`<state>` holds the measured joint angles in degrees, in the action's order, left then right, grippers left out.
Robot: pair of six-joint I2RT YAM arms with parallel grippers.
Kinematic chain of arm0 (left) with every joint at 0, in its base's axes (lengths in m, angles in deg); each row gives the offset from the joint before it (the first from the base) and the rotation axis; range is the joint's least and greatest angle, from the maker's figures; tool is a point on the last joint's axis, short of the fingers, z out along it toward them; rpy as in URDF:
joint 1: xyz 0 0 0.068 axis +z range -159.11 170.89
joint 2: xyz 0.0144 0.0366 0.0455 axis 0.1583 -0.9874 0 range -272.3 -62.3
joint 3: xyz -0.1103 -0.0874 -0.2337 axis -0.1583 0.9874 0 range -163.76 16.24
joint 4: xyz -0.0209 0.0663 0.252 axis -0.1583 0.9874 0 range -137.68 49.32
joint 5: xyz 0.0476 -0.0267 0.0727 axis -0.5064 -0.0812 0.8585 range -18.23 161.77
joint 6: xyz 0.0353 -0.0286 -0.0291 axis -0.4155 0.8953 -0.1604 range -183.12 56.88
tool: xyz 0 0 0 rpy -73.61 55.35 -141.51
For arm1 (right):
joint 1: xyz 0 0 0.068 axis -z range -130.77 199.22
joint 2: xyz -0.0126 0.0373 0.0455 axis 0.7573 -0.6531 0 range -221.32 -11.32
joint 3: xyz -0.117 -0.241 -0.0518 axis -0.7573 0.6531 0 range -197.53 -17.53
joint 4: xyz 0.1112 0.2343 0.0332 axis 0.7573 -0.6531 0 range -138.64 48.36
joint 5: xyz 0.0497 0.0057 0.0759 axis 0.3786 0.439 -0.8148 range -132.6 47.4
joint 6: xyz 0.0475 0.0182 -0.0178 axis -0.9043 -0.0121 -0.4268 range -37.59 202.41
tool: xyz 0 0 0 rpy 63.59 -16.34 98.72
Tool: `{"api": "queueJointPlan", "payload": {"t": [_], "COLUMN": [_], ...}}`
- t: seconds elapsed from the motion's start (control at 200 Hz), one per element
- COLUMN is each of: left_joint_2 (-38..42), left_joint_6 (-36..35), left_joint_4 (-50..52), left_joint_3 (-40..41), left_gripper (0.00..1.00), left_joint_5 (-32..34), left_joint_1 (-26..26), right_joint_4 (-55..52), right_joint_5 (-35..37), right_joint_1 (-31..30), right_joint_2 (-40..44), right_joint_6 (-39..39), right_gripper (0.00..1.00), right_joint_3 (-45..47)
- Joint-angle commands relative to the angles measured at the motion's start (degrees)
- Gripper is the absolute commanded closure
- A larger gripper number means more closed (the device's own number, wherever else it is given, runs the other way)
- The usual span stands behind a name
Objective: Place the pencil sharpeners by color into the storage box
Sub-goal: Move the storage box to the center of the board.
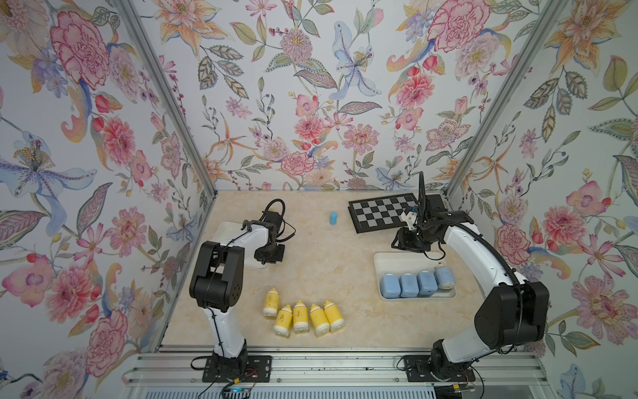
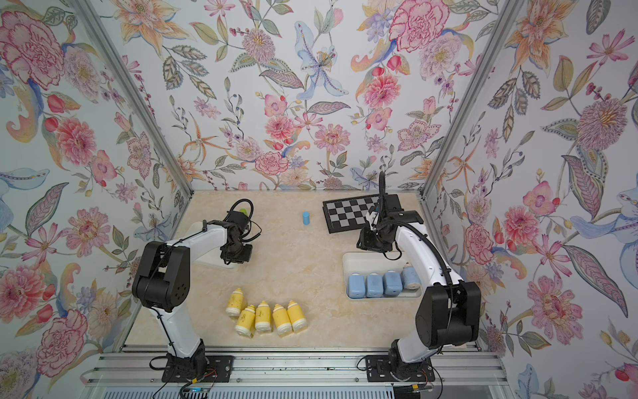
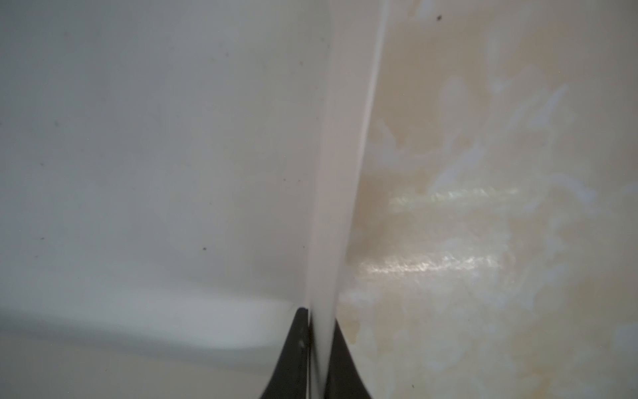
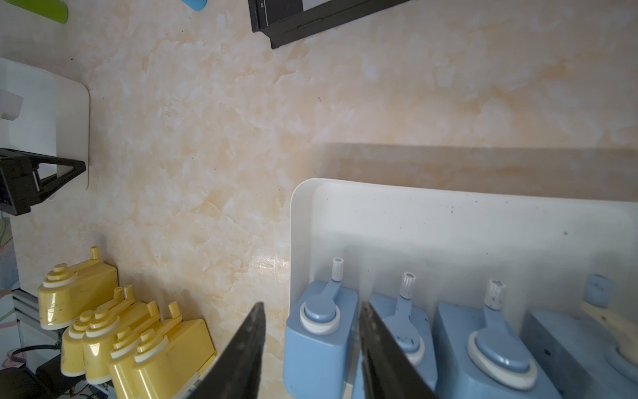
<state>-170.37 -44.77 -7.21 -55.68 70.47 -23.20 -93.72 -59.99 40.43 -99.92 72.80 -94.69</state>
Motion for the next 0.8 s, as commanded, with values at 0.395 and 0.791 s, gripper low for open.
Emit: {"api": "queueJointPlan", "payload": {"t": [0.395, 0.791], "left_joint_2": [-1.2, -10.8], "left_joint_6": [20.4, 26.5], "left_joint_4": [0.7, 0.7], "left_joint_3": [-6.7, -19.7], "left_gripper": [0.87, 0.85], "left_joint_5": [-1.8, -3.4], "left_joint_1": [-13.4, -20.9], "right_joint_4": [1.5, 2.1], "right_joint_5": [-3.8, -5.7], "right_joint_1": [1.3, 1.8], "right_joint_2": [3.9, 5.4], "right_joint_6": [0.8, 0.6], "right_gripper": [0.54, 0.54], "right_joint_3": [2.4, 2.9]}}
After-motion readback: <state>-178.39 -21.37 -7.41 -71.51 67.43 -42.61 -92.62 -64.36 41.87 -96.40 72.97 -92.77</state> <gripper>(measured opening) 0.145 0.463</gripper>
